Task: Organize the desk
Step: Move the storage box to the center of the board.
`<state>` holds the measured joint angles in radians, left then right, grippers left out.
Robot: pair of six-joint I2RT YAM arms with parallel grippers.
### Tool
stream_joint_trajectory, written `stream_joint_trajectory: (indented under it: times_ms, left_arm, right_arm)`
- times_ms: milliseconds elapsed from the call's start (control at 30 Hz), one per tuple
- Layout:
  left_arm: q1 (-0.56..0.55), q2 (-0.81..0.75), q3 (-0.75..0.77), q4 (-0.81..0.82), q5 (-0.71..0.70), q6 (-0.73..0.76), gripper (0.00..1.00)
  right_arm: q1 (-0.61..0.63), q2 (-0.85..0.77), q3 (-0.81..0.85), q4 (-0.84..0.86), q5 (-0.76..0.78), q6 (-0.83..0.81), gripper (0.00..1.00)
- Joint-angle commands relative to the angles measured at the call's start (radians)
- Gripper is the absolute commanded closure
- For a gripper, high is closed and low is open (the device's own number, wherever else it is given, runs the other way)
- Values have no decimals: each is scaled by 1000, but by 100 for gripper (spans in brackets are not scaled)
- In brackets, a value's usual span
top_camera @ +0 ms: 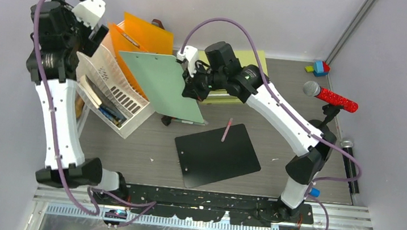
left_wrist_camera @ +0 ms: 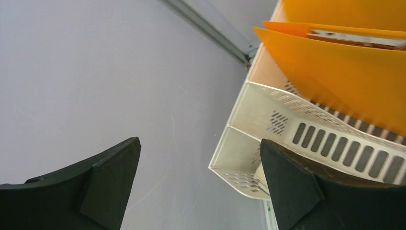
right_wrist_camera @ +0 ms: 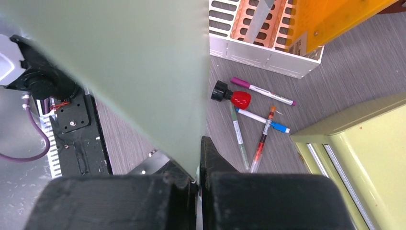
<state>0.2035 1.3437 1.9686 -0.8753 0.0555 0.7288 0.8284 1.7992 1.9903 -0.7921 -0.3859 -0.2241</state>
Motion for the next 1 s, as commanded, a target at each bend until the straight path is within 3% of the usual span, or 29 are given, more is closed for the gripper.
stream_joint_trajectory:
  times_ms: [0, 200, 367, 400, 467, 600, 967]
  left_arm:
    - [52, 160, 44, 147, -180, -108, 0]
    - [109, 367, 160, 105, -195, -86, 0]
    - [119, 415, 227, 101, -147, -80, 1]
    - [119, 415, 226, 105, -145, -81, 5]
    - [119, 389, 193, 130, -146, -82, 15]
    - [117, 330, 90, 145, -87, -85, 22]
    - [117, 250, -149, 252, -106, -110, 18]
  right_arm:
    - [5, -106, -3, 36, -32, 11, 100]
    - [5, -148, -15, -2, -49, 24, 99]
    - [5, -179, -50, -5, -56, 55, 100]
    - [5, -180, -55, -3, -58, 60, 100]
    - [4, -191, -71, 3, -58, 69, 100]
    - [5, -197, -85, 8, -57, 77, 100]
    - [5, -206, -112, 20, -58, 99, 100]
